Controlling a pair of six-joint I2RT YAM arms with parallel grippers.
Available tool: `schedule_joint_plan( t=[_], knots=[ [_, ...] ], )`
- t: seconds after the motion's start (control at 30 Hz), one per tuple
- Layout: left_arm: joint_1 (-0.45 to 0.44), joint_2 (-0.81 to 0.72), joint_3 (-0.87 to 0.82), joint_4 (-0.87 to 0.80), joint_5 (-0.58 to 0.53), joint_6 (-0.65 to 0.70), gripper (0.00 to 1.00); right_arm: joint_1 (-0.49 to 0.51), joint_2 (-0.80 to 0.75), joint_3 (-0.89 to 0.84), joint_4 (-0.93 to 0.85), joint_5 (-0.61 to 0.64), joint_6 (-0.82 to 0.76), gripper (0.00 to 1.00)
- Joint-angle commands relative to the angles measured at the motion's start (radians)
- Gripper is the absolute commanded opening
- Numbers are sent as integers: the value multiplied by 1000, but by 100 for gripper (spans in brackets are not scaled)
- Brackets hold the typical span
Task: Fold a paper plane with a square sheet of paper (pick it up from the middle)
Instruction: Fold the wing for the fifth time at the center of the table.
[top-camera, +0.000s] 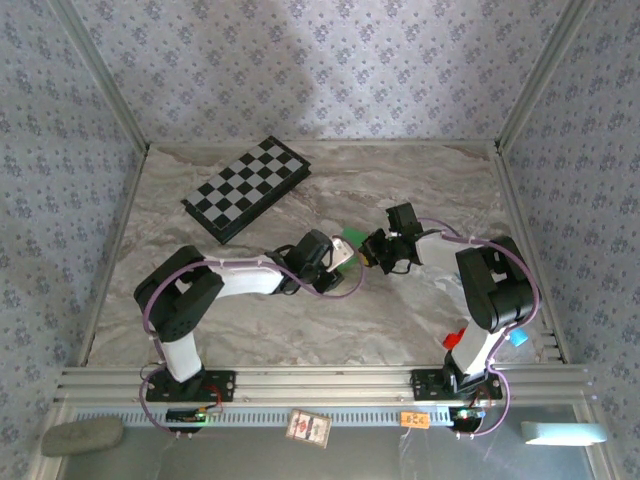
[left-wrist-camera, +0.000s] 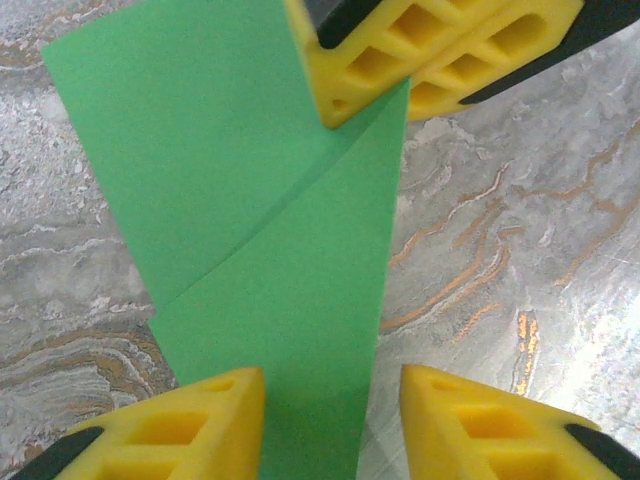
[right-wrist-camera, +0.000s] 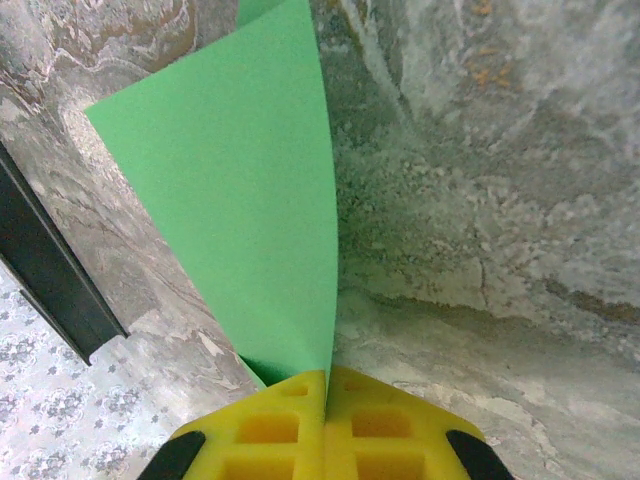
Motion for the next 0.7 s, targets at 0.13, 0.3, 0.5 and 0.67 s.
schedule_joint_plan(
  t=[0.13, 0.3, 0.5, 0.67],
  knots=[
    [-2, 28, 5, 13, -9, 1, 37, 5, -25, 33, -40, -13, 5, 1],
    [-3, 35, 4, 14, -6, 1, 37, 4, -26, 37, -41, -21, 11, 2],
    [-3, 36, 3, 16, -1, 0, 29, 6, -25, 41, -44, -31, 11, 3],
    [-1, 38, -1, 18, 10, -9, 23, 6, -22, 41, -47, -33, 10, 8]
  ],
)
